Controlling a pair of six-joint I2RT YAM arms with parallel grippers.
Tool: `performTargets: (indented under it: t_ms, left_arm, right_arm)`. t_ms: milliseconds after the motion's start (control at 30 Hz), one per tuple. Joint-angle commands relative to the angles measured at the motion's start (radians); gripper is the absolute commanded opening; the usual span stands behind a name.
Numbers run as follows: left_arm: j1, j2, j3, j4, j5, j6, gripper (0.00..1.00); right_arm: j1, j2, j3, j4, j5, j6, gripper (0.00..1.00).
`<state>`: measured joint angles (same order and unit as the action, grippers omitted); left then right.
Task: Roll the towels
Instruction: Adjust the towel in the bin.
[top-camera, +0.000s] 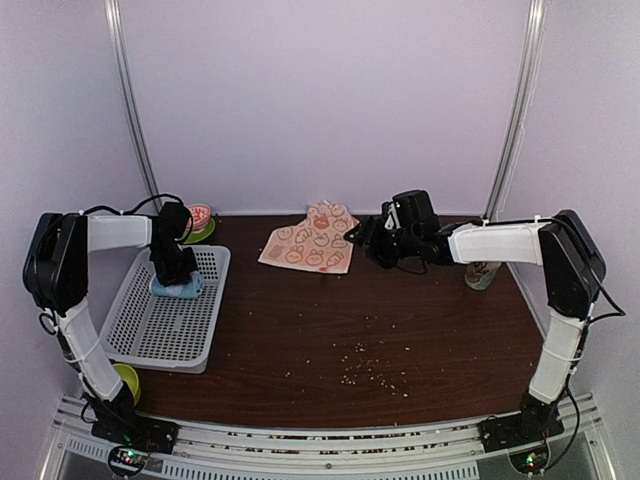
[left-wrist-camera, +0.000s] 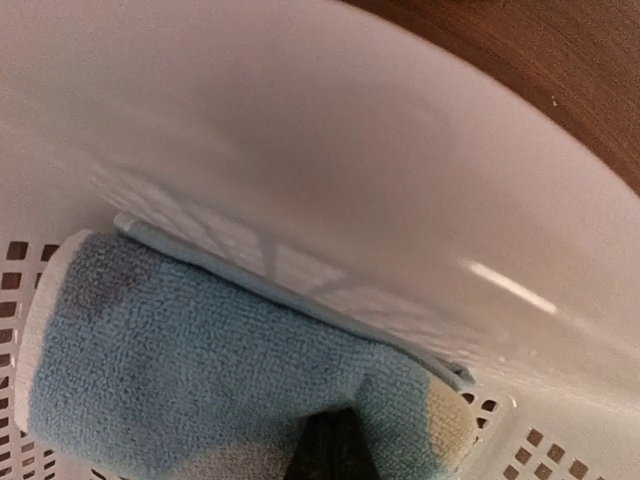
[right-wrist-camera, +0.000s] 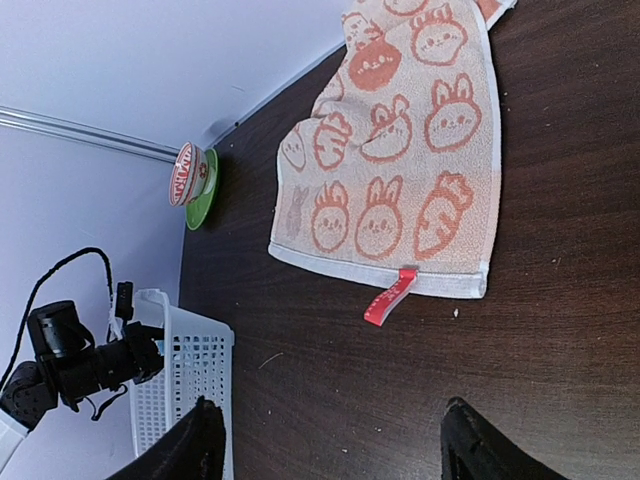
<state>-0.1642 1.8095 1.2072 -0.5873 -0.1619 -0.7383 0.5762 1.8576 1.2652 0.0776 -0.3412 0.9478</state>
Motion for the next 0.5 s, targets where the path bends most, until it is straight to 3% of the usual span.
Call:
performTargets:
  t_ms: [0,467]
  left_arm:
    - [0.014,0.051,0.013,0.054,0.018,0.022,0.0]
    - [0.025,-0.149,-0.044,0.032,0.059,0.063,0.0]
  right_arm:
    - [-0.004,0.011,0.013,-0.001,-0.013,0.0,0.74]
    - [-0.004,0.025,0.093,-0.097,0.021,-0.055,0.81]
